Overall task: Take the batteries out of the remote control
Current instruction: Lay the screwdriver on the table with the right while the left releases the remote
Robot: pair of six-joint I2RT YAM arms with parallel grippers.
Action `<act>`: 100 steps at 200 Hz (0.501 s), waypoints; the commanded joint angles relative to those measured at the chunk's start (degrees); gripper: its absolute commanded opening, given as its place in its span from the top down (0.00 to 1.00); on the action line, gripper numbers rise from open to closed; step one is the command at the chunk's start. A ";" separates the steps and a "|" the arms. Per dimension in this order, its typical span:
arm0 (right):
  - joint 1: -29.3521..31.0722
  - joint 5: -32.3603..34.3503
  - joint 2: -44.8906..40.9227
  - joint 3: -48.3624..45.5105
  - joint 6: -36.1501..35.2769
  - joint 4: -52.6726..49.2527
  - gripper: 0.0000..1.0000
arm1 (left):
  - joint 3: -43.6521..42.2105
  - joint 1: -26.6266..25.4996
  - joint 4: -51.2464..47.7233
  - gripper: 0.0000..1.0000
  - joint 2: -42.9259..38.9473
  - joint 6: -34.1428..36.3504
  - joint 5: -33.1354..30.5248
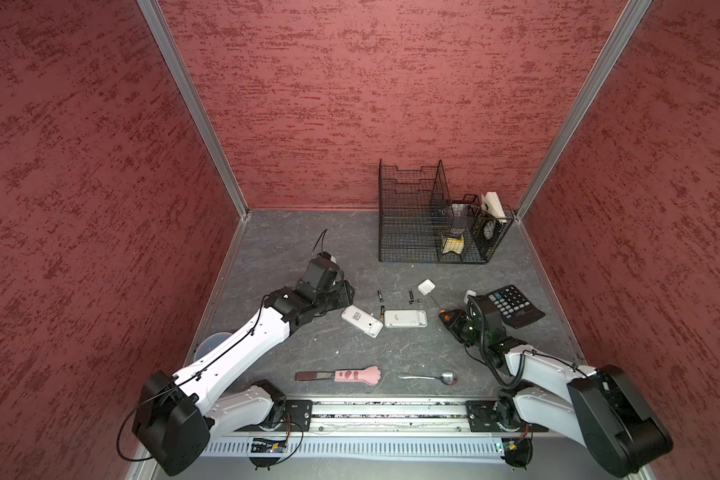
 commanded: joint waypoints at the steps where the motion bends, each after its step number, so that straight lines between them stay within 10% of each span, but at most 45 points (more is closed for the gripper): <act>1: -0.31 3.45 -1.82 2.71 -0.72 -5.91 0.51 | -0.90 0.76 0.38 0.48 -1.00 0.30 -0.29; 100: -0.29 9.66 -4.56 8.49 0.13 -23.95 0.25 | -1.74 5.67 -0.88 0.33 -2.78 1.65 0.37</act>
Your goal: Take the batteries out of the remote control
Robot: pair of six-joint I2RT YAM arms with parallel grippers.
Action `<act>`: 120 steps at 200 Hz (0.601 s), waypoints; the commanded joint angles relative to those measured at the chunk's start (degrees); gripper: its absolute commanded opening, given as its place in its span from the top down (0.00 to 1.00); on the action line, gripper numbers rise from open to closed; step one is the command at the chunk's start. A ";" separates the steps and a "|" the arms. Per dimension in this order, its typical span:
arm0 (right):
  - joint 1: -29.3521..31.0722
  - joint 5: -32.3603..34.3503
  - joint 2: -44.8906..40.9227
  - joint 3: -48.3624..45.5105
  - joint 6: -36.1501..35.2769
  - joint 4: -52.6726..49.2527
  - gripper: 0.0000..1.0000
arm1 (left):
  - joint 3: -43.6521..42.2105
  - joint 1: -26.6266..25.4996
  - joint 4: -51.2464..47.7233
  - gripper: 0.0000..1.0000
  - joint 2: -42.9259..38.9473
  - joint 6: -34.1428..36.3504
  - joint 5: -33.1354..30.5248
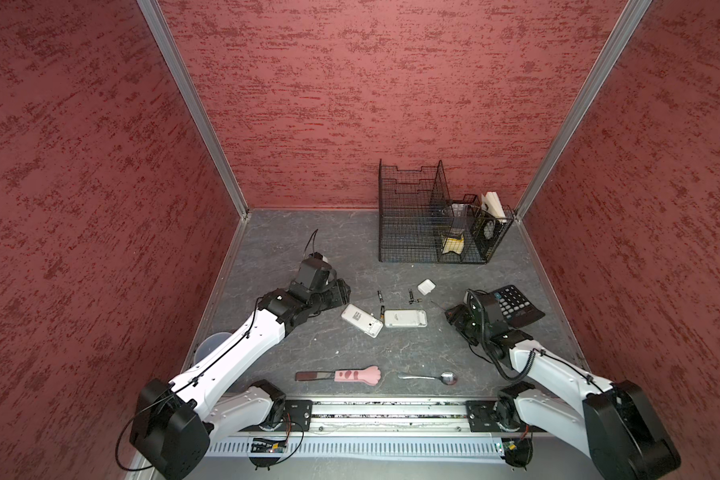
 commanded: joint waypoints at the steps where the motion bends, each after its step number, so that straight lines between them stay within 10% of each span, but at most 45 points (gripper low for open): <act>1: -0.29 2.10 -0.30 2.16 0.83 -5.21 0.25 | -0.17 1.65 -0.49 0.33 -0.84 1.42 0.11; 25: -0.27 2.23 -0.82 3.19 1.84 -7.65 0.01 | -0.24 3.34 -0.58 0.32 -0.97 1.83 0.54; 120: -0.22 10.07 -6.24 10.16 3.33 -20.17 0.01 | -1.25 8.84 -2.31 0.28 -1.42 2.91 -0.99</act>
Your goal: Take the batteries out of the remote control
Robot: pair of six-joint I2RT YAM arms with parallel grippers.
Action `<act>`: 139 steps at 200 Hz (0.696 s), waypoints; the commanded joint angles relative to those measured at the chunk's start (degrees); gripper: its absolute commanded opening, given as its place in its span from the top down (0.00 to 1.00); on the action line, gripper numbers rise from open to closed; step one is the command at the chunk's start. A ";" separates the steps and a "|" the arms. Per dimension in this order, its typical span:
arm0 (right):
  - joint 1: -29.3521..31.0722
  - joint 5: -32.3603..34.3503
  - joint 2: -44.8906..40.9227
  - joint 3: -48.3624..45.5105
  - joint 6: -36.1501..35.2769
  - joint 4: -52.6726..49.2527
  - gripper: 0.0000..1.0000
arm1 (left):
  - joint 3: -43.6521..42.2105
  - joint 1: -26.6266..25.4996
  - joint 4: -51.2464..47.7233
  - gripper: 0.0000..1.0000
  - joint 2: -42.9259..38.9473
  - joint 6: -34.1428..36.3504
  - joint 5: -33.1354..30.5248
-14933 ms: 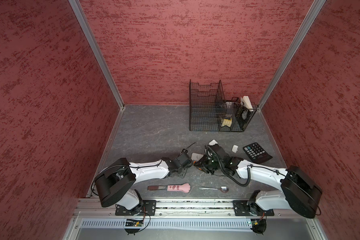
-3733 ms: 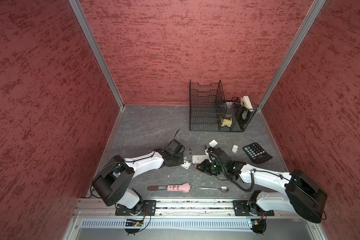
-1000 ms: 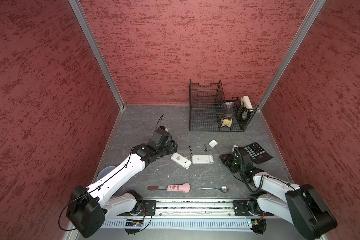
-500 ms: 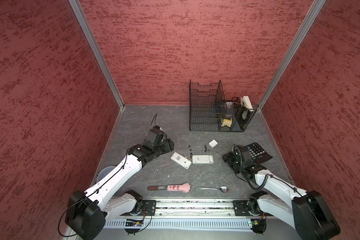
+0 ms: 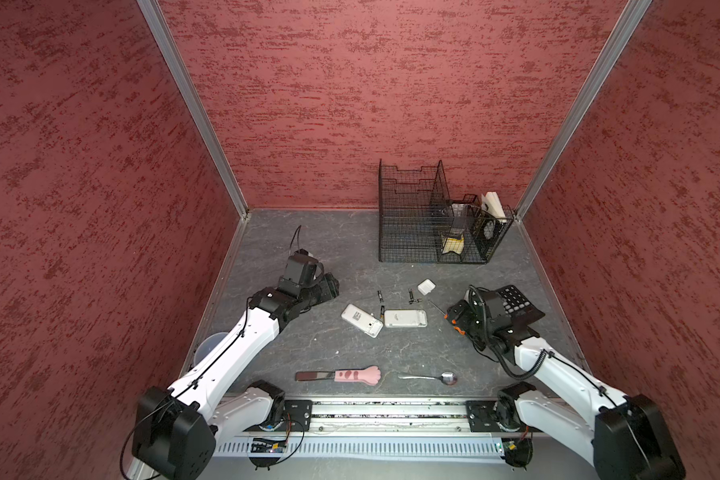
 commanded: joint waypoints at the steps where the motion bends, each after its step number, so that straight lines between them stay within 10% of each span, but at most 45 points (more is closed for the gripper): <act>1: -0.23 6.07 -2.20 3.51 0.89 -5.14 0.01 | -0.95 1.85 -1.55 0.28 -0.86 1.72 -1.42; 20: -0.17 8.71 -2.94 4.68 -1.69 -4.89 0.01 | -1.19 4.25 -2.20 0.25 -1.06 2.06 -5.84; 34: -0.17 10.30 -3.40 5.17 -5.52 -2.18 0.01 | -1.24 6.43 -2.16 0.00 -1.40 2.94 -9.39; 104: -0.27 26.77 -3.97 6.05 -35.19 16.98 0.01 | -5.70 12.36 14.74 0.01 -3.10 19.79 -30.01; 139: -0.34 32.43 -2.18 -2.20 -46.52 35.98 0.01 | -13.45 19.53 33.65 0.00 1.88 25.46 -21.86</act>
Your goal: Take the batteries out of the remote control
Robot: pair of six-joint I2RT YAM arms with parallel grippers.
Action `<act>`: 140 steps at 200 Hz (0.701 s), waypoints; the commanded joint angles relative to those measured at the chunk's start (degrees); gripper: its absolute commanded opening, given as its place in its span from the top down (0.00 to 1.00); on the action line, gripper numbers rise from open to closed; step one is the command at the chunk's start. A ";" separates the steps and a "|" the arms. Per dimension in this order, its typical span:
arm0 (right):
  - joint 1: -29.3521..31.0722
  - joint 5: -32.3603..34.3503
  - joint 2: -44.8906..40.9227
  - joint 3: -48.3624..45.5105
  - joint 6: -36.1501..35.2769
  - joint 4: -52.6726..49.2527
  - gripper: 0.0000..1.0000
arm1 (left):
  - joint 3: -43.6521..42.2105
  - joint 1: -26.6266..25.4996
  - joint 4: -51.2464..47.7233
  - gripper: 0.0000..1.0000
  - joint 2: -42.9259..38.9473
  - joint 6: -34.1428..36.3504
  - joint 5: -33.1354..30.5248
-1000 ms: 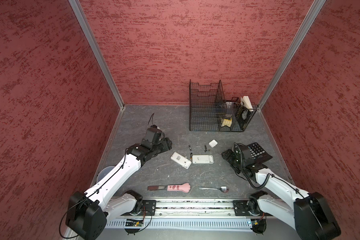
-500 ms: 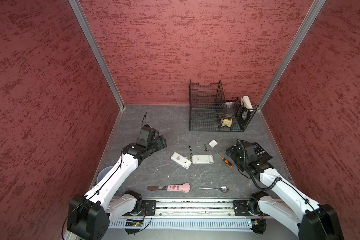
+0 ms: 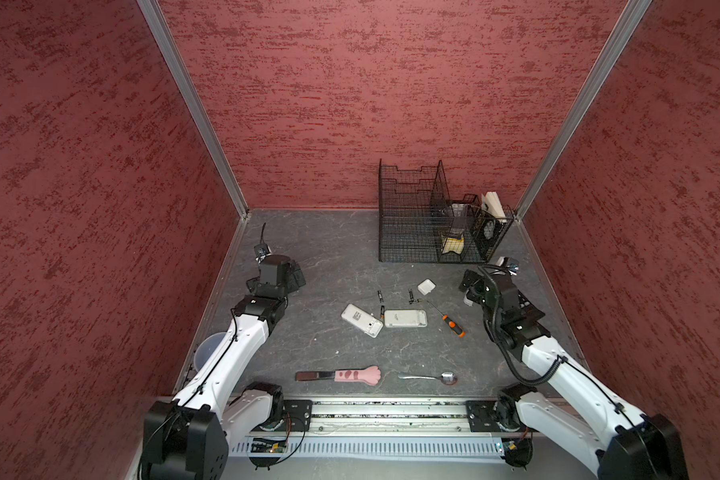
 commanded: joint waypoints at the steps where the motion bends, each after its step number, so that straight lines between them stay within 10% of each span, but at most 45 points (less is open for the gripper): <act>1: -0.36 7.17 1.29 -5.84 -12.72 16.70 0.01 | -4.32 4.20 16.45 0.00 3.54 6.94 2.92; 41: -2.40 11.38 4.97 -9.88 -21.40 31.36 0.01 | -12.17 7.29 39.49 0.01 13.42 8.74 9.95; 140: -12.86 -4.05 21.31 -19.60 -26.99 67.36 0.01 | -24.04 9.23 78.60 0.00 26.79 14.47 22.33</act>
